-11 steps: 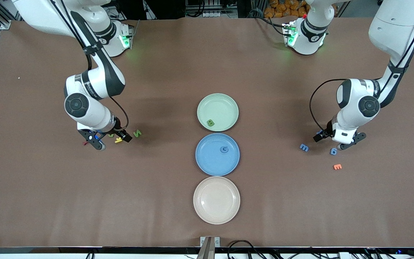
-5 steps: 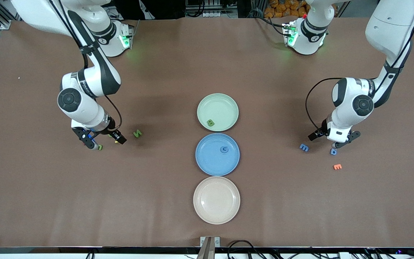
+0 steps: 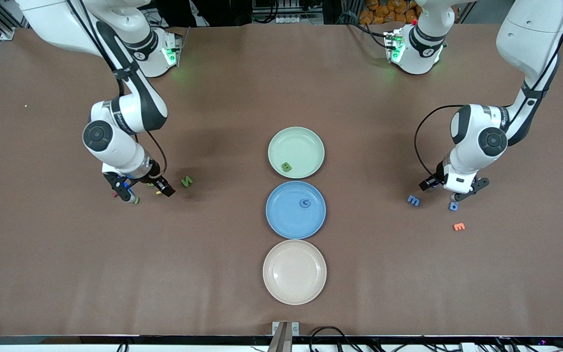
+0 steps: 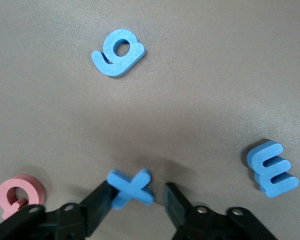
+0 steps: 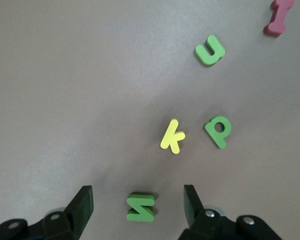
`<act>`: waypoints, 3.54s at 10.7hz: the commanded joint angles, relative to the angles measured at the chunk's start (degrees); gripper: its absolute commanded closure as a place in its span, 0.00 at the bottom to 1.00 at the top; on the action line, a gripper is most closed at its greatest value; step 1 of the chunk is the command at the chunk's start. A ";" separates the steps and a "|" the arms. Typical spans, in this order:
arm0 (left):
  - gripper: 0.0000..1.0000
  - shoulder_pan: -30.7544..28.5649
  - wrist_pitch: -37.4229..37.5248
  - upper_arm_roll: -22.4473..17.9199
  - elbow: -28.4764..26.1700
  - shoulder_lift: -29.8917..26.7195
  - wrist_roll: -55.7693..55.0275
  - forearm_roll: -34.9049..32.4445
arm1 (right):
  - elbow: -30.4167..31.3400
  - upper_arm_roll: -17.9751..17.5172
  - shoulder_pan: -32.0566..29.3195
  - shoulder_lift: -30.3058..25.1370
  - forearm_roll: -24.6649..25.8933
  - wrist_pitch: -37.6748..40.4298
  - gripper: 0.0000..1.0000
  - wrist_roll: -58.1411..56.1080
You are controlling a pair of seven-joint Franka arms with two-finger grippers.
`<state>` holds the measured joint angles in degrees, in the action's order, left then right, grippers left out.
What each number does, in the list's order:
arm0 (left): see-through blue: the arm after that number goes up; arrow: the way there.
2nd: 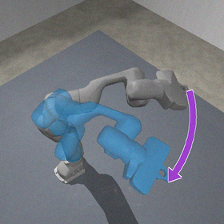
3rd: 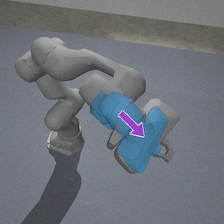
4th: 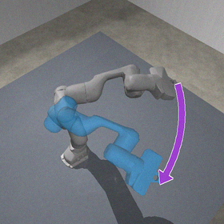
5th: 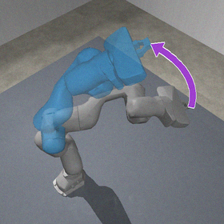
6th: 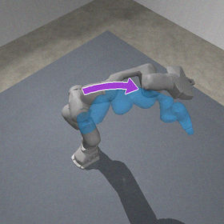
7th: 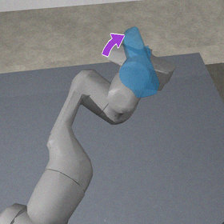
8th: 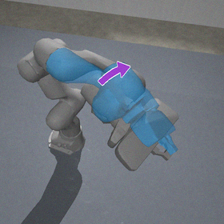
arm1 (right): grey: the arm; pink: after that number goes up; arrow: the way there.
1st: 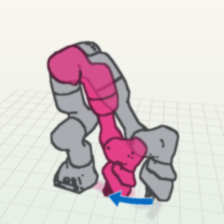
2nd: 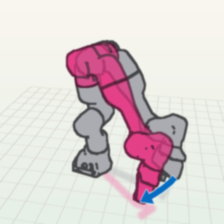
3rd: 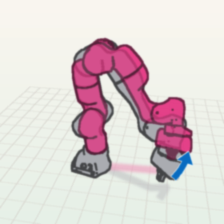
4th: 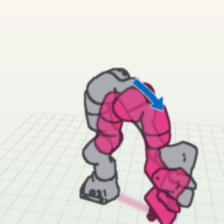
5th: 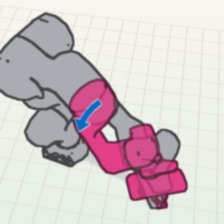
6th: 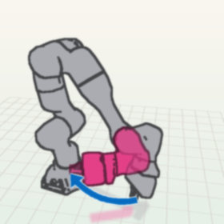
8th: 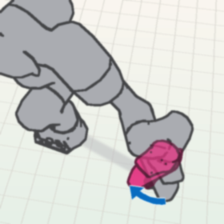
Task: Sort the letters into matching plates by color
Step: 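Lower the left gripper onto blue x while the right gripper reaches green N, then grasp blue x with the left gripper while the right gripper grasps green N, then carry blue x to the blue plate with the left gripper and release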
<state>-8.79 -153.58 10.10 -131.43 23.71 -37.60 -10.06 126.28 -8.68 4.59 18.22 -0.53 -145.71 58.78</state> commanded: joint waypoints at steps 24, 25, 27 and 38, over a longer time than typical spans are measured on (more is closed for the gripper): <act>1.00 22.74 6.19 10.90 30.33 10.56 -43.05 -1.01 | 0.55 -0.11 4.90 6.48 -1.06 -5.11 0.46 0.02; 1.00 24.76 6.19 10.90 33.84 11.44 -49.26 -0.58 | 0.55 -0.11 4.90 6.56 -1.06 -5.11 0.46 0.02; 1.00 26.63 5.76 10.99 36.94 11.62 -56.33 -0.31 | 0.55 -0.11 4.90 6.82 -0.97 -5.11 0.46 0.02; 0.00 28.21 10.48 10.20 38.97 12.33 -43.71 -0.75 | 0.55 -0.02 4.81 7.53 -0.53 -5.55 0.73 -0.07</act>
<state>19.55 -146.10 20.75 -93.16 35.79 -85.20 -9.79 126.61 -8.76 9.27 25.46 -0.93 -150.48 58.79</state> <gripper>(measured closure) 0.000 0.634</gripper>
